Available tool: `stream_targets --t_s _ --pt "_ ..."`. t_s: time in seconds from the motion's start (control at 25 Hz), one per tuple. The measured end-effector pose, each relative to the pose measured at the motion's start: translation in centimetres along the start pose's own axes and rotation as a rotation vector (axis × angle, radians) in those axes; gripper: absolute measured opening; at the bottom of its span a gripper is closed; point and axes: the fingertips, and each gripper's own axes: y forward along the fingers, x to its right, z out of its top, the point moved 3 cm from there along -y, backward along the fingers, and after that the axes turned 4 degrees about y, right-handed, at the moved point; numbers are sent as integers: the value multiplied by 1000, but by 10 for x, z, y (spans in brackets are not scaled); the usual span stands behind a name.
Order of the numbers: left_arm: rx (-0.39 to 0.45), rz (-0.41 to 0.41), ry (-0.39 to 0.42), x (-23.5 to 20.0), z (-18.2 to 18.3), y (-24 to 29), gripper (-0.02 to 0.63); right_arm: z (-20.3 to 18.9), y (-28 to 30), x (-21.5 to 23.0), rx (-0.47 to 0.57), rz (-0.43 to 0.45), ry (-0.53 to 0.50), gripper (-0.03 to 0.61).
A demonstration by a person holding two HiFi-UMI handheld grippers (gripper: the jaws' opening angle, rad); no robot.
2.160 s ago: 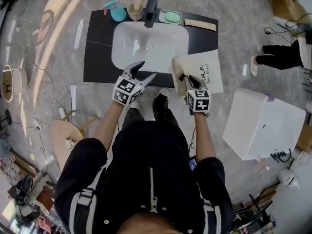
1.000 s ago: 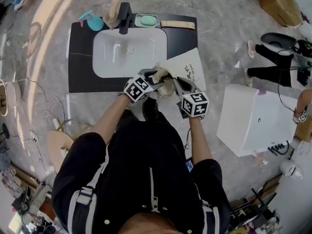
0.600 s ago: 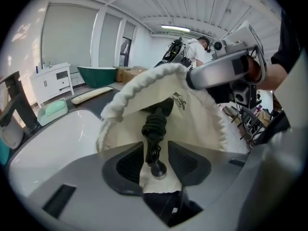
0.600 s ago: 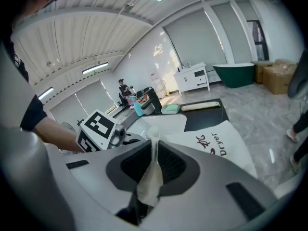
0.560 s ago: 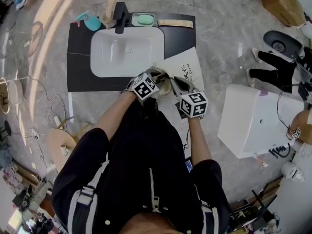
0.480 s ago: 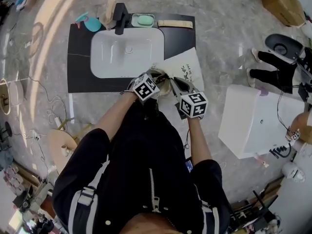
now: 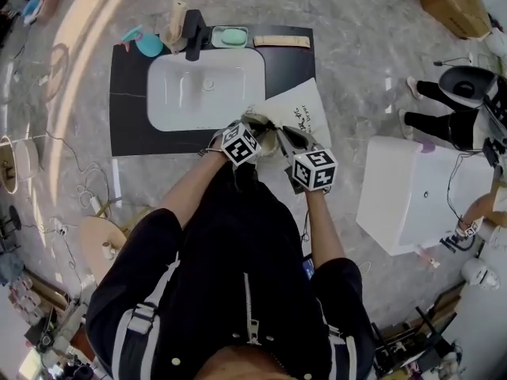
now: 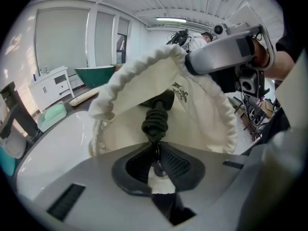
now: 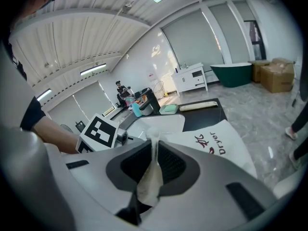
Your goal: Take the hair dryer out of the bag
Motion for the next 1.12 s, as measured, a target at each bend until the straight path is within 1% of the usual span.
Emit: stream_targets --t_s 0.56,1.12 --pt "36 2 -30 -3 -11 -16 63 -5 8 0 -10 -39 6 52" --pt "24 -1 -39 -4 -38 -39 63 -8 11 0 -28 -57 3 52"
